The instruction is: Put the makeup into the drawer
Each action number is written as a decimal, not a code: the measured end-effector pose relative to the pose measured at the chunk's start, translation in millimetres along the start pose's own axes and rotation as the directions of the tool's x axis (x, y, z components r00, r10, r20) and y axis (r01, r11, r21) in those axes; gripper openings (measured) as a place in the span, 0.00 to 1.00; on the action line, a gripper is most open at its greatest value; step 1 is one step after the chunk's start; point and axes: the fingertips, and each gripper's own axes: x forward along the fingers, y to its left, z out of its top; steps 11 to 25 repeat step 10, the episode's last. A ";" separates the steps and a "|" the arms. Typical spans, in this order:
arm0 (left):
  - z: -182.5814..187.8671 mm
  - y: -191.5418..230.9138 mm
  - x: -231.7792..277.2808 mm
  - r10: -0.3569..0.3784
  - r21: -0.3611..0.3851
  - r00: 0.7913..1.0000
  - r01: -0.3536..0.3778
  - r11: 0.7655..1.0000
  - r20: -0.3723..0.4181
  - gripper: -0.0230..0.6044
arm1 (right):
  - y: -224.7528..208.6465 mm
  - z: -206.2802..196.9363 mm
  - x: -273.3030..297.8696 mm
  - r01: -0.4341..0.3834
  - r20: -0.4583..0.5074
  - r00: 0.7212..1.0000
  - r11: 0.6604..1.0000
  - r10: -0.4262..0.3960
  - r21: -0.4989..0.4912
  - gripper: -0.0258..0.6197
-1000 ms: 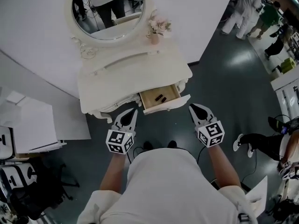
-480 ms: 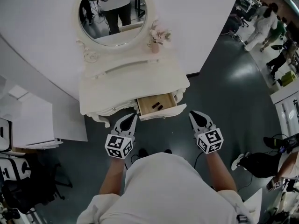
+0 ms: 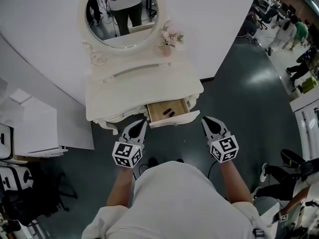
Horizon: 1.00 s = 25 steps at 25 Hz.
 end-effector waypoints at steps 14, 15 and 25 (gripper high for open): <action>1.0 2.2 0.3 -0.004 0.005 1.000 0.004 1.000 0.000 0.06 | 2.7 4.8 2.8 0.000 0.012 1.000 1.000 0.001 -0.006 0.09; 1.0 2.2 0.3 -0.004 0.005 1.000 0.004 1.000 0.000 0.06 | 2.7 4.8 2.8 0.000 0.012 1.000 1.000 0.001 -0.006 0.09; 1.0 2.2 0.3 -0.004 0.005 1.000 0.004 1.000 0.000 0.06 | 2.7 4.8 2.8 0.000 0.012 1.000 1.000 0.001 -0.006 0.09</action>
